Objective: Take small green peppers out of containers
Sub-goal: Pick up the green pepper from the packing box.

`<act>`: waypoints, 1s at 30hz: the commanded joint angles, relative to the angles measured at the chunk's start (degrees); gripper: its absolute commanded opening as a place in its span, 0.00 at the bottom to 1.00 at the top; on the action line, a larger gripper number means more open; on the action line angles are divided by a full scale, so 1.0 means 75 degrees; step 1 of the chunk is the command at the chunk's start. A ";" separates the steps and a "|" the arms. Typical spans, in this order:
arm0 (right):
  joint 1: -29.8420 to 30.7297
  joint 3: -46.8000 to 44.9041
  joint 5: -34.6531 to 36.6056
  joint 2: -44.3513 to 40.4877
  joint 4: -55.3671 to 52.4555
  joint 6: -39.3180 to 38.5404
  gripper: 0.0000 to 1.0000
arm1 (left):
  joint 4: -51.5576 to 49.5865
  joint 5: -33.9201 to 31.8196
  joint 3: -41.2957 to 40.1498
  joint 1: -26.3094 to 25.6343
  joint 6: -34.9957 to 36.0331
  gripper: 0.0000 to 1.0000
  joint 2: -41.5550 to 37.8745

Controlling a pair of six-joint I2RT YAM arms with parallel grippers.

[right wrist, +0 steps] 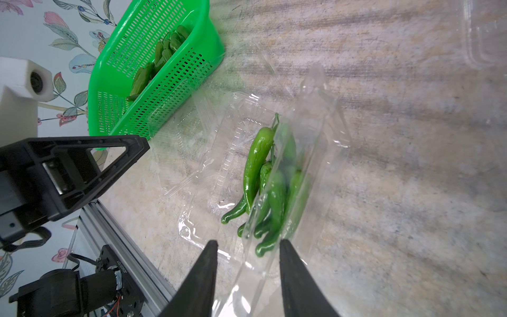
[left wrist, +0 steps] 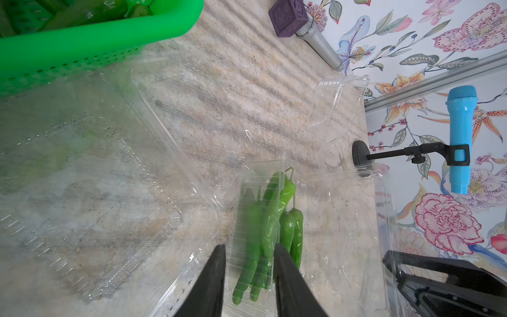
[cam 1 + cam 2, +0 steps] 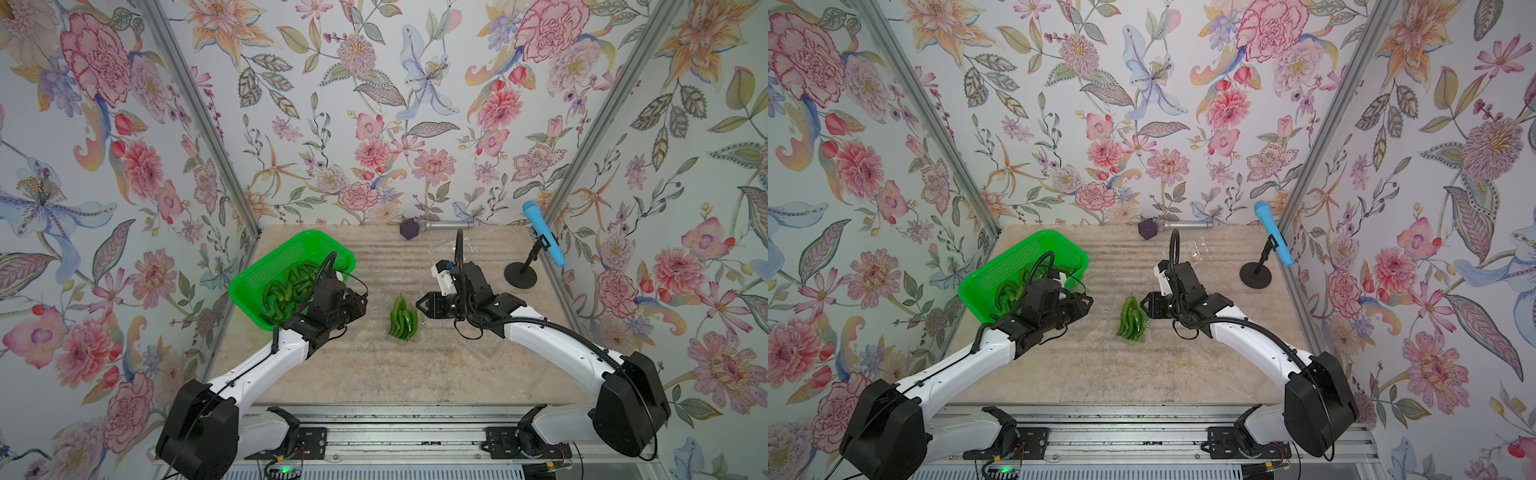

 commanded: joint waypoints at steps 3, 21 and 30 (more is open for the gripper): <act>-0.0017 0.0188 0.0162 -0.0367 -0.0110 -0.0058 0.40 | 0.0000 0.0161 0.0089 0.0035 0.0300 0.34 0.0213; -0.0946 -0.1022 -0.0310 -0.1986 -0.0160 0.0017 0.52 | -0.0280 -0.0041 0.2112 -0.0992 0.1424 0.38 0.1542; -0.0892 -0.1848 -0.0781 -0.1402 0.0538 0.0286 0.51 | -0.1864 -0.0616 0.3627 -0.1643 0.2475 0.39 0.3321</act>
